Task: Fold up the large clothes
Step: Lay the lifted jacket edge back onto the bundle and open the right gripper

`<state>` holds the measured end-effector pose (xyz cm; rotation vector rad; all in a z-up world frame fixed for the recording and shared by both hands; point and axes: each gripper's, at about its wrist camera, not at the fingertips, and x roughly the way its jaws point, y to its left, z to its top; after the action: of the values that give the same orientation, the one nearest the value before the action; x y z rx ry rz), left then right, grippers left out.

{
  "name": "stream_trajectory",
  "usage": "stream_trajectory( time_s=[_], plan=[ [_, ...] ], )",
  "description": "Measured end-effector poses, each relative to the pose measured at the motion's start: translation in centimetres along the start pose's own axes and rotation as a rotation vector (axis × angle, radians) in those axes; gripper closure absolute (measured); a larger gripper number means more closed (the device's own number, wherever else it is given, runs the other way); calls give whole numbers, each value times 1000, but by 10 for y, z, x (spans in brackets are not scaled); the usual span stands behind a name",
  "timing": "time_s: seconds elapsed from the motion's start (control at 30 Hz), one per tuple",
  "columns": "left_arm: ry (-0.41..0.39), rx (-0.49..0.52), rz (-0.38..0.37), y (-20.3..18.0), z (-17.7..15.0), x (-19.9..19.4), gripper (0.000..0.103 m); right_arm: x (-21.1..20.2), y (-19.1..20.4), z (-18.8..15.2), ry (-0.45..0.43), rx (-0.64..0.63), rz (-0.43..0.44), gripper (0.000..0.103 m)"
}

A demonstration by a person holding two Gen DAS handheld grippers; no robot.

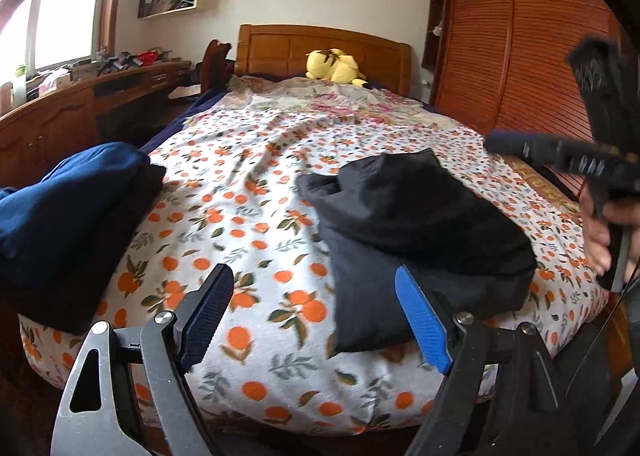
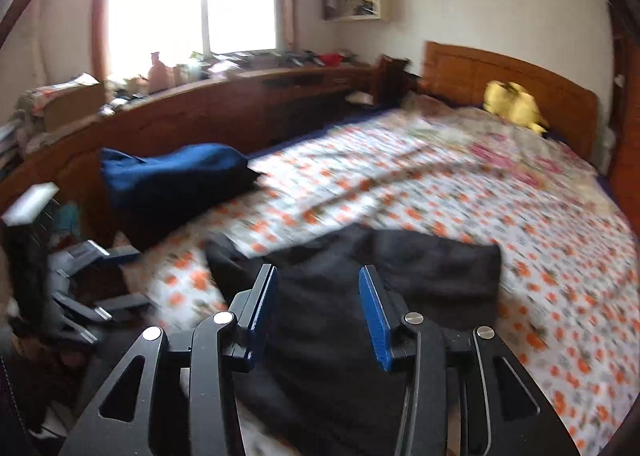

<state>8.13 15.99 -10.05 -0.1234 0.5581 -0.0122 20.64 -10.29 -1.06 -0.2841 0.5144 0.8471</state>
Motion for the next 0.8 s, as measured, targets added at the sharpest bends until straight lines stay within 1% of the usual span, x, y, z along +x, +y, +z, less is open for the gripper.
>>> stream_trajectory(
  time_s=[0.07, 0.17, 0.23, 0.3, 0.37, 0.47, 0.53, 0.57, 0.63, 0.67, 0.73, 0.77, 0.8],
  plan=[
    [-2, 7, -19, -9, 4, 2, 19, 3, -17, -18, 43, 31, -26, 59],
    [-9, 28, -39, -24, 11, 5, 20, 13, -34, -46, 110, 63, -41, 64],
    [-10, 41, -43, -32, 15, 8, 20, 22, -41, -62, 174, 85, -9, 64],
    [-10, 47, -50, -39, 18, 10, 19, 34, -41, -80, 201, 110, 28, 64],
    [-10, 48, -57, -44, 20, 13, 20, 42, -39, -88, 196, 99, 21, 64],
    [3, 58, -61, -51, 21, 20, 19, 47, -40, -85, 167, 115, 17, 64],
    [12, 64, -60, -54, 20, 26, 19, 41, -42, -88, 160, 123, 25, 64],
    [15, 62, -62, -55, 19, 28, 20, 38, -42, -96, 155, 121, 27, 64],
    [24, 54, -70, -55, 18, 32, 35, 29, -39, -103, 145, 114, 25, 64],
    [33, 47, -72, -54, 18, 35, 39, 25, -39, -105, 141, 111, 24, 64],
    [44, 30, -72, -51, 19, 40, 50, 20, -34, -109, 137, 109, 21, 64],
    [46, 25, -73, -51, 19, 42, 53, 21, -34, -109, 136, 109, 21, 64],
    [47, 24, -71, -50, 20, 43, 61, 20, -33, -109, 136, 110, 21, 64]
  ],
)
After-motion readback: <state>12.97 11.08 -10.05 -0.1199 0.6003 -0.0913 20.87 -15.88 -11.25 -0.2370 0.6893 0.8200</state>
